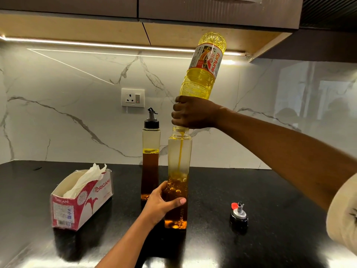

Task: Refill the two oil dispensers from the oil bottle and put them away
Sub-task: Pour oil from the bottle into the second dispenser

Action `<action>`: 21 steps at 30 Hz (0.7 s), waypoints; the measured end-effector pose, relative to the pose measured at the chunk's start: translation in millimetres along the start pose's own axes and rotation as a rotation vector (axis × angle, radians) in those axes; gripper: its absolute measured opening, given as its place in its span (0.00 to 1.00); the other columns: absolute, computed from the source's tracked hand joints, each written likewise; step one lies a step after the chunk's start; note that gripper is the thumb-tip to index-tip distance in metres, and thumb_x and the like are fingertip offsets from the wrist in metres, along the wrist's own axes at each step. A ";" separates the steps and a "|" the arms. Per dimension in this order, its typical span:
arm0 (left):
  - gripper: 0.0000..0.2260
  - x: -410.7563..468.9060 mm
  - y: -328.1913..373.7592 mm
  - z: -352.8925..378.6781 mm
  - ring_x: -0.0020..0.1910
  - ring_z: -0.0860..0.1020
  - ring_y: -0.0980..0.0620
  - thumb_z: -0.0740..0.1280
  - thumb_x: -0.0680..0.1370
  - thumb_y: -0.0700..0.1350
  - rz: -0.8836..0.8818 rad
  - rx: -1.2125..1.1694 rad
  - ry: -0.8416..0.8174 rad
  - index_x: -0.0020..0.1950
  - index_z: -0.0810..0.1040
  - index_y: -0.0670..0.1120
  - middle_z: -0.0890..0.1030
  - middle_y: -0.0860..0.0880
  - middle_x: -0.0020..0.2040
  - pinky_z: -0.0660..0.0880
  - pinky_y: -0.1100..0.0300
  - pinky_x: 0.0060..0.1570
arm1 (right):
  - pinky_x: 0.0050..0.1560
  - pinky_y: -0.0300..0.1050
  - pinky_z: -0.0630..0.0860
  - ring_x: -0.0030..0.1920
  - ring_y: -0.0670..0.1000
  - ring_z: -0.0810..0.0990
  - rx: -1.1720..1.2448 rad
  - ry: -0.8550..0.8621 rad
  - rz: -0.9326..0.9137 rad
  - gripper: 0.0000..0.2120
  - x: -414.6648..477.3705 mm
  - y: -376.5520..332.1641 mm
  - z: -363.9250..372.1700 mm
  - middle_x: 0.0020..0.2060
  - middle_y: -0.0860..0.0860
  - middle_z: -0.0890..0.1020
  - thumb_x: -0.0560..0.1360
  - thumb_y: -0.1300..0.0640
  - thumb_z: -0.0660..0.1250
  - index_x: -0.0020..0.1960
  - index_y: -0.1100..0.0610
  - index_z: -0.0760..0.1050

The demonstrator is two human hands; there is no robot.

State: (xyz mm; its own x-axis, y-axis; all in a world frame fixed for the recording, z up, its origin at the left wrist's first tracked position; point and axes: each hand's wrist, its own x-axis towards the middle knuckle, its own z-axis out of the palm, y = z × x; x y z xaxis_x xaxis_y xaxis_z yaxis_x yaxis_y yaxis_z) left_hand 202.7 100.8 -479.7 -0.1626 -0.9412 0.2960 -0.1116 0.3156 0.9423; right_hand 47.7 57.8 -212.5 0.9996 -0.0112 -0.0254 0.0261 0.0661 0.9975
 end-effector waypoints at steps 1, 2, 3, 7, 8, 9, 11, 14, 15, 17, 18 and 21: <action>0.44 0.5 -0.5 0.4 0.56 0.81 0.52 0.80 0.54 0.64 0.001 -0.003 -0.003 0.65 0.73 0.49 0.84 0.50 0.55 0.75 0.49 0.62 | 0.49 0.47 0.77 0.39 0.53 0.80 0.000 0.002 0.000 0.03 0.1 0.0 -0.2 0.35 0.50 0.81 0.69 0.59 0.70 0.41 0.55 0.77; 0.44 0.8 -1.0 0.4 0.56 0.81 0.52 0.80 0.53 0.65 0.006 -0.004 -0.006 0.65 0.73 0.50 0.84 0.50 0.54 0.75 0.50 0.62 | 0.50 0.47 0.77 0.39 0.53 0.80 -0.006 -0.004 0.000 0.03 0.5 0.1 -0.8 0.36 0.50 0.81 0.69 0.58 0.70 0.41 0.55 0.77; 0.43 0.7 -0.8 1.0 0.56 0.81 0.53 0.80 0.53 0.65 0.010 -0.003 -0.010 0.63 0.74 0.50 0.84 0.50 0.54 0.75 0.52 0.61 | 0.50 0.47 0.77 0.39 0.52 0.80 -0.012 -0.008 0.000 0.03 0.8 0.2 -0.9 0.36 0.50 0.81 0.69 0.58 0.70 0.41 0.54 0.77; 0.43 1.9 -1.0 1.9 0.55 0.81 0.54 0.80 0.52 0.66 0.022 -0.015 -0.005 0.62 0.74 0.51 0.84 0.51 0.54 0.76 0.58 0.57 | 0.50 0.47 0.77 0.39 0.53 0.81 -0.022 -0.015 0.001 0.05 0.7 0.3 -0.7 0.36 0.51 0.81 0.68 0.57 0.72 0.42 0.55 0.77; 0.44 2.0 -1.6 1.6 0.55 0.81 0.54 0.80 0.52 0.66 0.021 -0.022 -0.003 0.63 0.74 0.50 0.84 0.50 0.54 0.76 0.59 0.56 | 0.50 0.47 0.77 0.39 0.53 0.81 -0.028 -0.016 -0.005 0.04 0.8 0.1 -0.8 0.36 0.51 0.81 0.68 0.58 0.71 0.42 0.55 0.77; 0.44 2.1 -1.8 1.3 0.55 0.82 0.54 0.80 0.52 0.65 0.021 -0.025 0.000 0.63 0.74 0.50 0.84 0.50 0.53 0.77 0.58 0.56 | 0.50 0.46 0.77 0.39 0.52 0.81 -0.035 -0.015 -0.012 0.03 1.1 0.1 -1.1 0.36 0.50 0.81 0.69 0.58 0.70 0.42 0.55 0.77; 0.43 1.6 -1.7 1.3 0.54 0.82 0.54 0.80 0.52 0.65 0.021 -0.023 0.004 0.63 0.74 0.50 0.84 0.50 0.53 0.77 0.58 0.56 | 0.50 0.46 0.77 0.39 0.52 0.80 -0.049 -0.017 -0.020 0.01 1.6 -0.1 -1.9 0.36 0.49 0.81 0.70 0.58 0.68 0.41 0.54 0.76; 0.41 0.1 0.2 2.0 0.53 0.82 0.55 0.80 0.52 0.65 0.025 -0.027 0.000 0.61 0.75 0.51 0.84 0.51 0.52 0.78 0.62 0.51 | 0.51 0.46 0.77 0.40 0.52 0.81 -0.064 -0.021 -0.031 0.02 1.7 -0.1 -1.7 0.37 0.49 0.81 0.70 0.57 0.68 0.42 0.54 0.77; 0.41 -0.1 0.6 2.1 0.53 0.82 0.55 0.80 0.52 0.65 0.023 -0.032 -0.003 0.61 0.75 0.51 0.84 0.51 0.52 0.78 0.63 0.50 | 0.52 0.46 0.77 0.41 0.52 0.81 -0.065 -0.023 -0.036 0.03 1.8 0.2 -1.7 0.37 0.49 0.81 0.69 0.57 0.68 0.43 0.54 0.77; 0.42 0.3 0.5 2.5 0.54 0.82 0.54 0.80 0.53 0.64 0.016 -0.041 -0.003 0.62 0.75 0.50 0.84 0.50 0.53 0.77 0.60 0.53 | 0.52 0.46 0.76 0.41 0.52 0.81 -0.059 -0.034 -0.043 0.02 1.9 0.4 -1.7 0.38 0.49 0.81 0.70 0.58 0.67 0.43 0.54 0.77; 0.42 0.7 -0.5 2.1 0.55 0.82 0.53 0.80 0.53 0.64 0.016 -0.044 0.000 0.63 0.74 0.50 0.84 0.50 0.54 0.77 0.59 0.55 | 0.52 0.46 0.76 0.41 0.52 0.81 -0.061 -0.041 -0.045 0.03 2.0 0.4 -1.4 0.38 0.49 0.81 0.70 0.58 0.66 0.44 0.54 0.77; 0.42 0.9 -1.5 1.7 0.55 0.82 0.53 0.80 0.53 0.64 0.013 -0.050 -0.003 0.63 0.74 0.50 0.84 0.49 0.54 0.77 0.58 0.56 | 0.53 0.46 0.76 0.42 0.52 0.81 -0.071 -0.047 -0.049 0.03 2.1 0.8 -1.0 0.39 0.49 0.82 0.70 0.57 0.67 0.44 0.54 0.77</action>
State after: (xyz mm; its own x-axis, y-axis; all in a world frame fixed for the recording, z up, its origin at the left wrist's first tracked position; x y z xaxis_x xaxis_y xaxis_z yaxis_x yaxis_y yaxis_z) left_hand 201.1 99.7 -481.1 -0.1668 -0.9366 0.3081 -0.0600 0.3215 0.9450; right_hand 49.8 58.9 -211.8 0.9956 -0.0630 -0.0696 0.0776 0.1348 0.9878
